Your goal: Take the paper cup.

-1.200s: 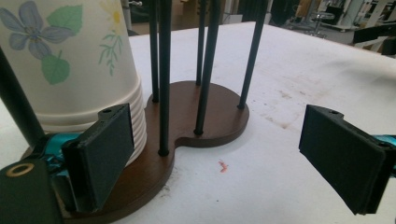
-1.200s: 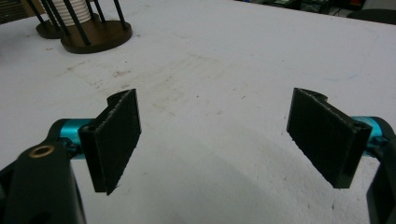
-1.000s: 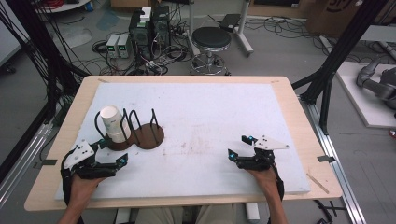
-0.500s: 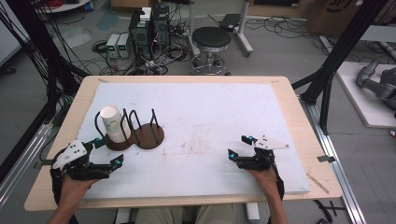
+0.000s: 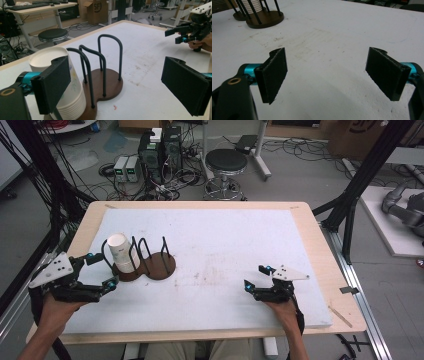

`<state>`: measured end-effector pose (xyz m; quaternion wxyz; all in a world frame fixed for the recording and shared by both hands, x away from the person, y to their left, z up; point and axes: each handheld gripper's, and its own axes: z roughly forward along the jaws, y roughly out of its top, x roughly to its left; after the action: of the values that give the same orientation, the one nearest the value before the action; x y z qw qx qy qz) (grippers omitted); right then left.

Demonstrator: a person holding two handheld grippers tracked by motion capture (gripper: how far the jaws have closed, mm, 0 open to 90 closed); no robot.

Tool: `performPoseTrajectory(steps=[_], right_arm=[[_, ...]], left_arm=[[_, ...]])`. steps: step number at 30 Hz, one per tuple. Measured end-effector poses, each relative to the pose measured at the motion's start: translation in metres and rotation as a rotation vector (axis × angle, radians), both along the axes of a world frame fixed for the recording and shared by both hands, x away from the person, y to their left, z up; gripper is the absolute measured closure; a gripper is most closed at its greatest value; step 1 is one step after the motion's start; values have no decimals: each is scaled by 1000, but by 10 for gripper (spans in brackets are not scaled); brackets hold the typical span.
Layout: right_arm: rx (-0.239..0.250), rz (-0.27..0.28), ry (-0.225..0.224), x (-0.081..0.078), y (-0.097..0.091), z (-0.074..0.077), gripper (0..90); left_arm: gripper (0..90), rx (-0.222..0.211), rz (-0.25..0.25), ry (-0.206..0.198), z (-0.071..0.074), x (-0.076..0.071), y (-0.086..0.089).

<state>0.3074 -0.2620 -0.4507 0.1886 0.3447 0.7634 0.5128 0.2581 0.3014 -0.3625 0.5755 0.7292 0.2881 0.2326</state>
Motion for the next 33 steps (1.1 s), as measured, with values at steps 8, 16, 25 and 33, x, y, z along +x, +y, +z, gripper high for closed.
performPoseTrajectory(steps=[8, 16, 25, 33], right_arm=[[-2, 5, -10, 0, 0, 0, 180], [0, 7, -7, 0, 0, 0, 180], [2, 7, -4, 0, 0, 0, 180], [0, 8, -2, 0, 0, 0, 180]], left_arm=[[72, -30, -46, 37, 22, 22, 12], [72, 5, -70, 70, 40, 45, 17], [72, 68, -129, 109, 53, 67, 19], [73, 108, -174, 123, 67, 83, 15]])
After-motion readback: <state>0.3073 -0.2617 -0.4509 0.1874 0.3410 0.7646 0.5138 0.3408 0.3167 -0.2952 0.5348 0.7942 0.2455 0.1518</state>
